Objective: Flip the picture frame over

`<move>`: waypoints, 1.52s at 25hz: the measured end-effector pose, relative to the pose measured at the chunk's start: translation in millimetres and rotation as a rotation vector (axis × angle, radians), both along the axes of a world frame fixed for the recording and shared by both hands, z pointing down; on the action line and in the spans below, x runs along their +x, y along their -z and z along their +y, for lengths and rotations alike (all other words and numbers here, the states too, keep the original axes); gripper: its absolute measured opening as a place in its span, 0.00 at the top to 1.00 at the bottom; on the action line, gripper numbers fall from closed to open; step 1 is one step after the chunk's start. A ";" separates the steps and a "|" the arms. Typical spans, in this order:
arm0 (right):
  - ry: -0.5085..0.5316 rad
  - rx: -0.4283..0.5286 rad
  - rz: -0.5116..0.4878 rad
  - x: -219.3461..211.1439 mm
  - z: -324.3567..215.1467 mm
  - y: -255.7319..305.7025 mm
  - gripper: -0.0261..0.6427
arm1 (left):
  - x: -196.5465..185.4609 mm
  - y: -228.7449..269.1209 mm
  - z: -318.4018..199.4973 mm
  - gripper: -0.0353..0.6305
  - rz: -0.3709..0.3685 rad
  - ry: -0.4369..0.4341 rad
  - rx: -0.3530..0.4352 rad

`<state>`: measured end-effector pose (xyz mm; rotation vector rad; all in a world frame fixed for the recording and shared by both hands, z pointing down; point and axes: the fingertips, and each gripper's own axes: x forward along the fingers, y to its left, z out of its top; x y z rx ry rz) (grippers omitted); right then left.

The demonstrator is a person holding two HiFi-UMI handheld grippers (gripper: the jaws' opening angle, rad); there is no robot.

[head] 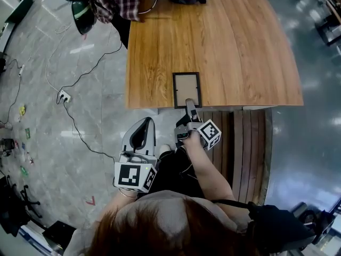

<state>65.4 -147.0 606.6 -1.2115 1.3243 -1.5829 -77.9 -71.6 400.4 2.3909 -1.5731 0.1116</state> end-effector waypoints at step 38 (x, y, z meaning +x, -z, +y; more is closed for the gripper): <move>-0.076 0.064 0.442 41.6 18.9 69.2 0.87 | 2.0 -0.5 5.4 0.94 0.024 -0.020 0.000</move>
